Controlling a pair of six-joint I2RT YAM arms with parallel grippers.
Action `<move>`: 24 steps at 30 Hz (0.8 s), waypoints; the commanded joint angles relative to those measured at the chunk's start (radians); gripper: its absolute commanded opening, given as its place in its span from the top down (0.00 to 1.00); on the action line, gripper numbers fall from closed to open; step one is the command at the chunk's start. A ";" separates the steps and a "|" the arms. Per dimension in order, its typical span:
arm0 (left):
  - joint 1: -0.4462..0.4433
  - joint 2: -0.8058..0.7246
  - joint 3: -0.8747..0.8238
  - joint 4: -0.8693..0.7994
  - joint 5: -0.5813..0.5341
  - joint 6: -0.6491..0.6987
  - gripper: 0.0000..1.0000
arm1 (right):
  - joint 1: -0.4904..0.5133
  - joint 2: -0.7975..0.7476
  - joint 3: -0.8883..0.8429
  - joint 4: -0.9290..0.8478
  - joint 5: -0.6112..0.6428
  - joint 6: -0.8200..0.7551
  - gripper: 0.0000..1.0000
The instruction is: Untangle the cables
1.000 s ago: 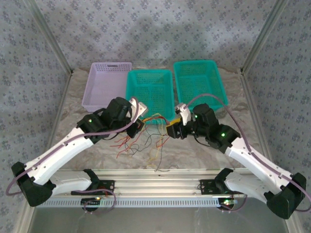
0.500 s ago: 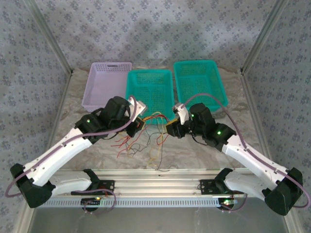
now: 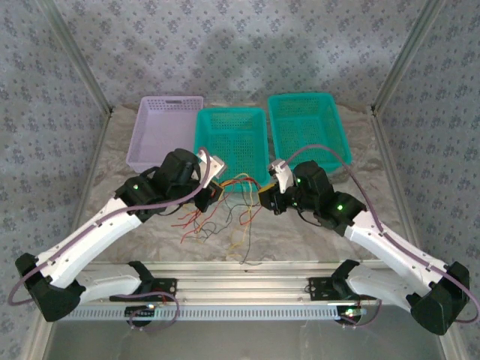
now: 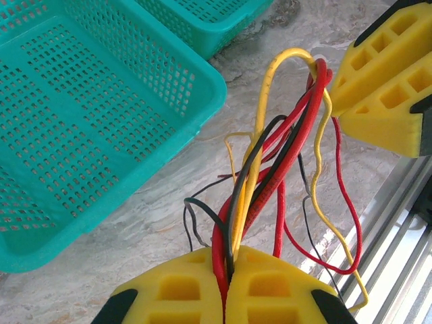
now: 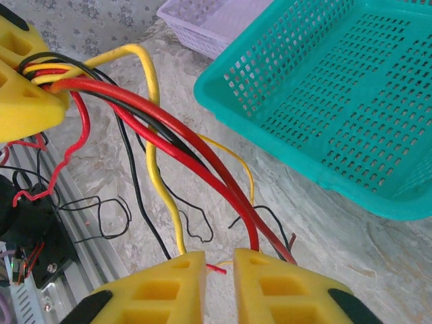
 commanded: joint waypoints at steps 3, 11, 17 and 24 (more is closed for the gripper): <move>0.010 -0.030 0.002 0.018 0.023 -0.008 1.00 | 0.003 -0.024 0.006 -0.004 0.017 0.000 1.00; 0.016 -0.044 -0.026 -0.006 0.012 -0.013 0.97 | -0.033 -0.098 0.018 -0.078 0.197 0.030 1.00; 0.019 -0.078 -0.059 -0.022 0.010 -0.020 0.92 | -0.118 -0.181 -0.001 -0.060 0.217 0.087 1.00; 0.026 -0.085 -0.058 -0.009 0.035 -0.034 1.00 | -0.136 -0.120 -0.015 0.038 -0.130 0.071 1.00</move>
